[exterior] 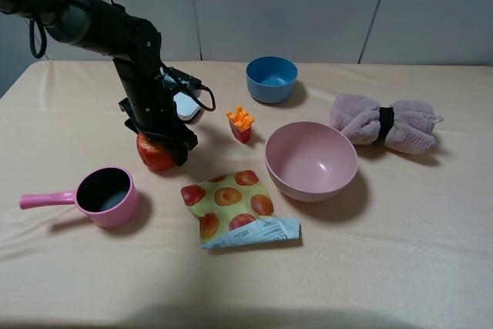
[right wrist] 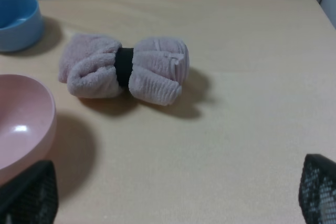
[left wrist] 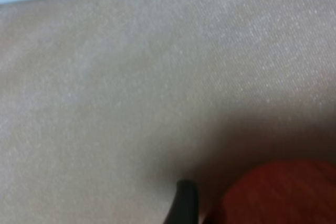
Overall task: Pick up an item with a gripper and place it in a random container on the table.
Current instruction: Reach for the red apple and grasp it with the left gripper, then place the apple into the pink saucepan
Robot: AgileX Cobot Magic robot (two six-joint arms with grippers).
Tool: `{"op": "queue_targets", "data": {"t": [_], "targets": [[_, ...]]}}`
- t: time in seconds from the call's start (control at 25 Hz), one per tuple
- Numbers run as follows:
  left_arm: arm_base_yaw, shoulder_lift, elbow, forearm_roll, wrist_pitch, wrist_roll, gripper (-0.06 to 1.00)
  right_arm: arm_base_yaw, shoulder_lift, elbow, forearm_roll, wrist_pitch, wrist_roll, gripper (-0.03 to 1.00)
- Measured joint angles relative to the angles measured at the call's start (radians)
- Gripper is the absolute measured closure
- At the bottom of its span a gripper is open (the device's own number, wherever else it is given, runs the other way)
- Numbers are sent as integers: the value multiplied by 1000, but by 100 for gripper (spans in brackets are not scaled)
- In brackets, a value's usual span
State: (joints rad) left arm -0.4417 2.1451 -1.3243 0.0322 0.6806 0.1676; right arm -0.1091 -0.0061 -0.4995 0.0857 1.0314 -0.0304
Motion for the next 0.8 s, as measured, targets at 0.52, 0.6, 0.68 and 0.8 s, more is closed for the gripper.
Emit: {"op": "queue_targets", "data": {"t": [0.52, 0.6, 0.68, 0.8], "targets": [[0, 0, -12, -7, 42, 0, 24, 0, 0, 0, 0, 0, 0, 27], [0, 0, -34, -8, 72, 0, 24, 0, 0, 0, 0, 0, 0, 27], [0, 0, -58, -9, 103, 0, 24, 0, 0, 0, 0, 0, 0, 27], [0, 0, -98, -9, 158, 0, 24, 0, 0, 0, 0, 0, 0, 27]]}}
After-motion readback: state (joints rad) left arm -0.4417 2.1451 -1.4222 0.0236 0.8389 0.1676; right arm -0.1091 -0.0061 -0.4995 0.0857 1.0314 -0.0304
